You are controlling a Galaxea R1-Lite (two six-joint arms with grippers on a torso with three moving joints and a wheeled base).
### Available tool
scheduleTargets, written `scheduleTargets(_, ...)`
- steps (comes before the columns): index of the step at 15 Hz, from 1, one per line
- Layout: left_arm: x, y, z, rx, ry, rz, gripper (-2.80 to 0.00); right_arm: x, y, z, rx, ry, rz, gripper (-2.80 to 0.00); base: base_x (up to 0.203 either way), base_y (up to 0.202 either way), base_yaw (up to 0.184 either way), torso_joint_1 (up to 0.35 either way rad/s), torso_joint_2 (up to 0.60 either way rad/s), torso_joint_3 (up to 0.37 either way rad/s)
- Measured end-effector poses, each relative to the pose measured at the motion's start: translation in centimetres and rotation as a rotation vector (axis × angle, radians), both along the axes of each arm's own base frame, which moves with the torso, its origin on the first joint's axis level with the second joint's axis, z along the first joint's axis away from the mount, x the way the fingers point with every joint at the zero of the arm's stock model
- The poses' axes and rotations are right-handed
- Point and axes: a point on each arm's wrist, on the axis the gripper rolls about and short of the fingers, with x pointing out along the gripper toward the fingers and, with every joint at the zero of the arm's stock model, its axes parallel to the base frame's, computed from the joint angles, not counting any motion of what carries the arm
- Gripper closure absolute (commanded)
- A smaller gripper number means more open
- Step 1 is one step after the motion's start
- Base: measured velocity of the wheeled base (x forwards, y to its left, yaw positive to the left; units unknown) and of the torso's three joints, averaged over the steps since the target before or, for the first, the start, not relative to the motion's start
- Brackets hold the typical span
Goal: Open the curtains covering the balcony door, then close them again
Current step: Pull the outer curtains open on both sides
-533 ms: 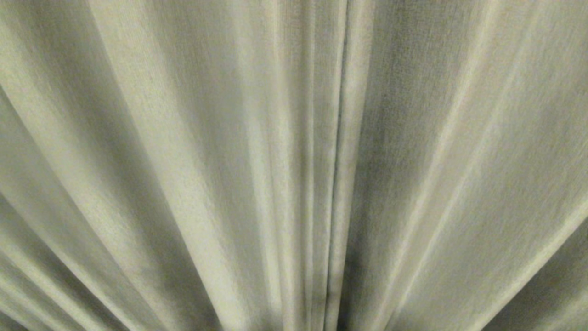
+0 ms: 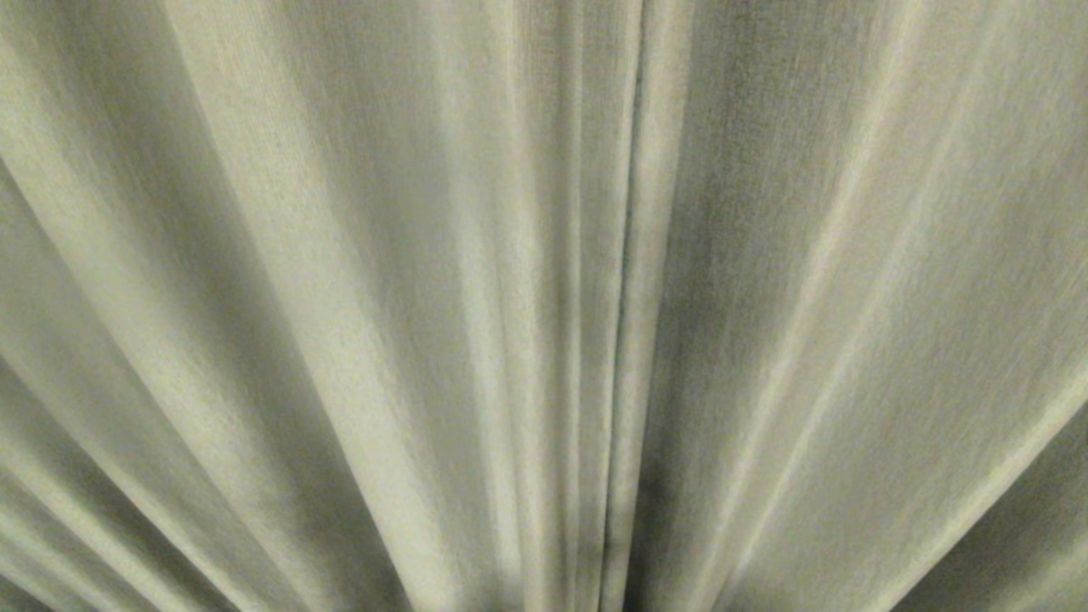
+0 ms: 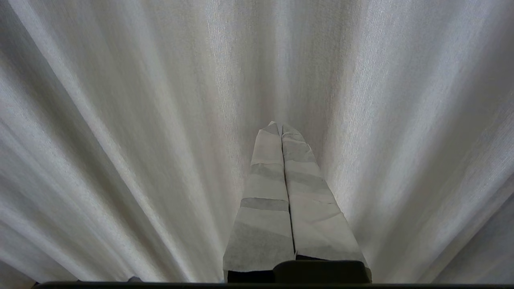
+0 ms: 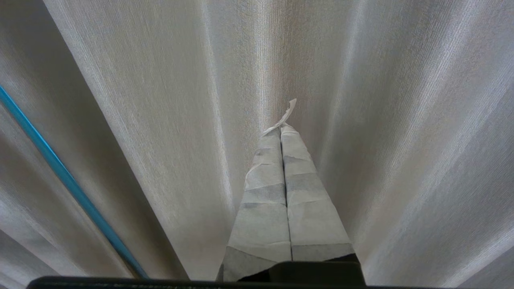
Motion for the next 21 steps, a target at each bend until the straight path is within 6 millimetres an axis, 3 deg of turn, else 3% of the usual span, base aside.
scheduleTargets(13,0.0,0.0,0.0,-0.001,0.000,0.000,0.00,0.0,0.0,0.0,-0.051,0.000,-0.002,0.00,0.000,0.000,0.000,0.000,0.00,0.000)
scheduleTargets(21,0.0,0.0,0.0,0.000,0.000,0.000,0.00,-0.4,0.1,2.6,-0.115,-0.233,0.033,0.00,0.000,0.000,0.000,0.000,0.00,0.000)
